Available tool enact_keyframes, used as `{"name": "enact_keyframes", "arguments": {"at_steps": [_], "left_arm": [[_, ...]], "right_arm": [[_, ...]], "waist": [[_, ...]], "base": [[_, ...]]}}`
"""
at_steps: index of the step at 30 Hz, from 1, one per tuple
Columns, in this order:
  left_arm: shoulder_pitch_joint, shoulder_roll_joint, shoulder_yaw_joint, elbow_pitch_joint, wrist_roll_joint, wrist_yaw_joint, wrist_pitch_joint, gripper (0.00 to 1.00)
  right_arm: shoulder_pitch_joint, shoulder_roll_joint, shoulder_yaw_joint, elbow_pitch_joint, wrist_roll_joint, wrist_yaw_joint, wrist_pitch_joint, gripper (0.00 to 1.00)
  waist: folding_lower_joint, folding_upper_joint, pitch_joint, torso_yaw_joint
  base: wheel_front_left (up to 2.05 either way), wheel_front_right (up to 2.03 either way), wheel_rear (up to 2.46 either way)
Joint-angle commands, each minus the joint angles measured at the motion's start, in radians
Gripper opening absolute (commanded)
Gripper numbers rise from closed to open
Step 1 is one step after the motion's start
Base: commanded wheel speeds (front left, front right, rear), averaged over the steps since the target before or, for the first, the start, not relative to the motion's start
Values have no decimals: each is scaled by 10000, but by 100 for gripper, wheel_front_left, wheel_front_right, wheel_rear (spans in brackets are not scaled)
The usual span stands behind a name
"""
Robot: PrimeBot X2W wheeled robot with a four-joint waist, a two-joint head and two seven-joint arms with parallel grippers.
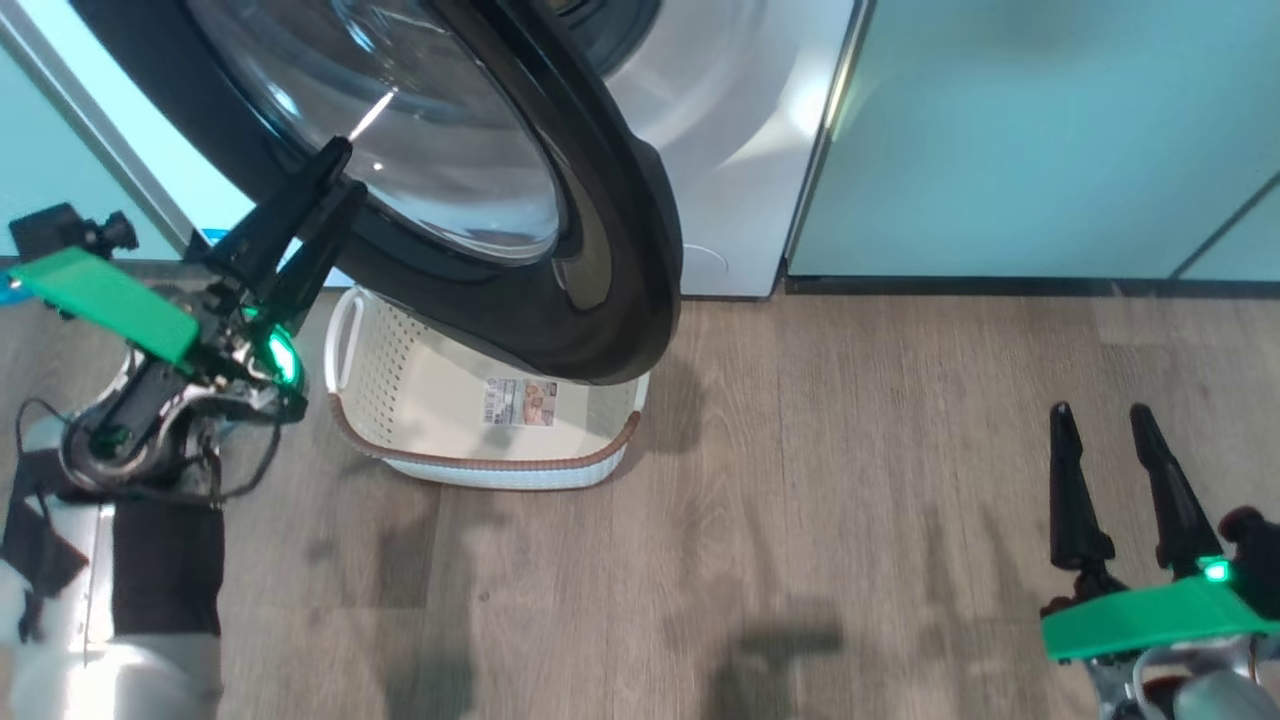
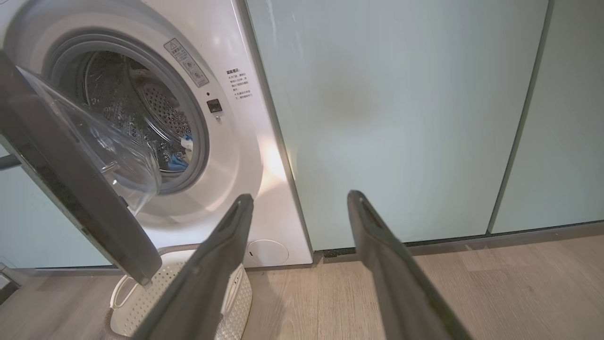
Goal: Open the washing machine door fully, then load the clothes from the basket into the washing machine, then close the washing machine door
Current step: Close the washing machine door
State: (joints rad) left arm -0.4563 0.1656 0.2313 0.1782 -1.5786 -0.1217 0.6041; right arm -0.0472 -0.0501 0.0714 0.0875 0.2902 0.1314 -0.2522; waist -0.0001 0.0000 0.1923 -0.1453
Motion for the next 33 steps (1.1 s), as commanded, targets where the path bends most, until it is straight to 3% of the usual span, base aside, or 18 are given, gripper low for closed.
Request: {"name": "enact_keyframes", "arguments": {"at_steps": [1,9,15,20,23,33], "left_arm": [[-199,267,424,-456,95,-85,-53,100],[389,206,632,-1508,2025,-88,-2136,100],[1188,522,176,-2471,5269,-82,-4320,100],[2165,773,-419,-3138,8739,478,-6058,100],[2916,732,-747,-3366,10175,911,-6785,100],[5310,431,-1489,-3583,12611,1991,-7817,100]], "right_arm": [[-75,-2,171,-285,-51,-7,-95,100],[47,-2,97,-304,-87,-7,-95,100],[149,-1,9,-345,-196,-7,-95,100],[269,-12,3,-353,-265,-7,-95,100],[345,-34,34,-323,-287,-7,-95,100],[905,-178,101,-238,-412,-7,-95,100]], "waist": [[1,0,-53,44],[1,0,-267,205],[1,0,-449,293],[1,0,-635,339],[1,0,-777,326],[1,0,-1281,418]], "base": [[0,0,0],[0,0,0],[0,0,0],[0,0,0],[0,0,0],[0,0,0]]}}
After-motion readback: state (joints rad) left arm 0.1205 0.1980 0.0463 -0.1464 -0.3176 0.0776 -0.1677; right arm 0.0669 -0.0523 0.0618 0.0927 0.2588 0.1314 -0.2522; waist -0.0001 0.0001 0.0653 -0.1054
